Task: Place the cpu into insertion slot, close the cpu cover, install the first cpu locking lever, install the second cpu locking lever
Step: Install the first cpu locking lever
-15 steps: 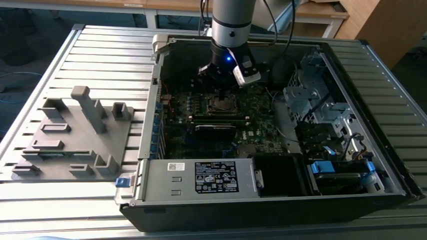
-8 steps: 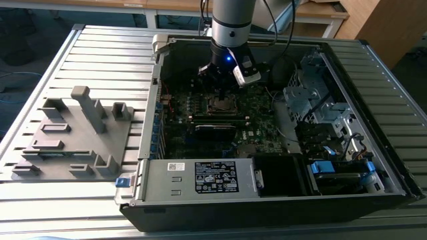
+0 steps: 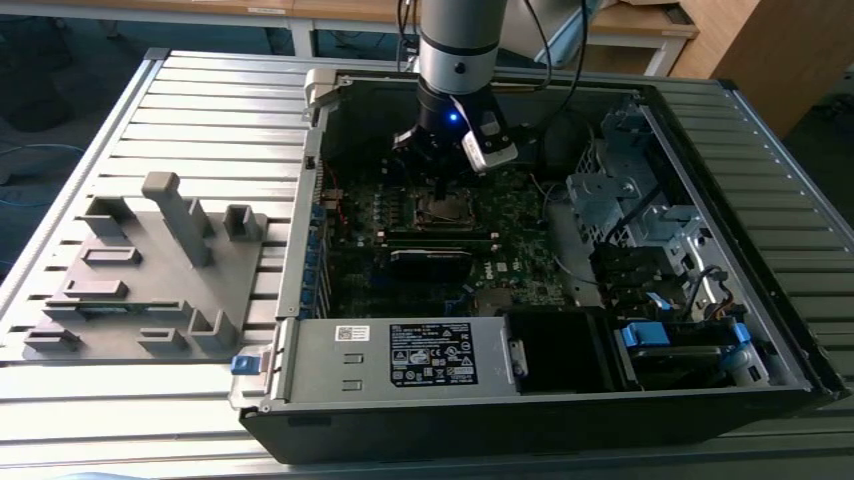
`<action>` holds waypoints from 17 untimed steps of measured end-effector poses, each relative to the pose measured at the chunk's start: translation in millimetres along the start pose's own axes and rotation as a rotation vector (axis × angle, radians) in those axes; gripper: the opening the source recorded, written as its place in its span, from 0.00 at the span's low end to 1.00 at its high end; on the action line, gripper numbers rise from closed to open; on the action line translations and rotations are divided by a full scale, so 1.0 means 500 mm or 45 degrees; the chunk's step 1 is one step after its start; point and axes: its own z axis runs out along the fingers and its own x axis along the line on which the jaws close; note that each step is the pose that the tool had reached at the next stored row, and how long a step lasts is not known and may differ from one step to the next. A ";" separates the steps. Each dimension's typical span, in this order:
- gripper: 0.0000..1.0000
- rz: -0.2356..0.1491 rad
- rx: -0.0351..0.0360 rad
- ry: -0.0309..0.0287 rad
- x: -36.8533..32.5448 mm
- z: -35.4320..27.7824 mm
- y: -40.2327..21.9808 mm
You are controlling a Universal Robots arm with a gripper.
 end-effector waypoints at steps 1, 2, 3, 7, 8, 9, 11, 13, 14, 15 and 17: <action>0.11 0.000 0.0000 0.0000 0.000 0.000 0.000; 0.11 0.000 0.0000 0.0000 0.000 0.000 0.000; 0.11 0.000 -0.0001 0.0000 0.001 0.000 0.000; 0.11 0.000 0.0000 0.0000 0.001 -0.009 0.000; 0.11 0.000 -0.0001 -0.0001 0.000 -0.012 0.000; 0.11 0.000 -0.0001 0.0000 0.000 -0.016 0.000; 0.11 0.000 0.0001 0.0001 0.000 -0.021 0.000; 0.11 0.000 0.0001 0.0000 0.000 -0.025 0.000; 0.11 0.000 0.0000 0.0000 0.000 -0.026 0.000; 0.11 0.000 -0.0002 -0.0001 0.000 -0.027 0.000; 0.11 0.000 -0.0004 -0.0002 0.000 -0.027 0.000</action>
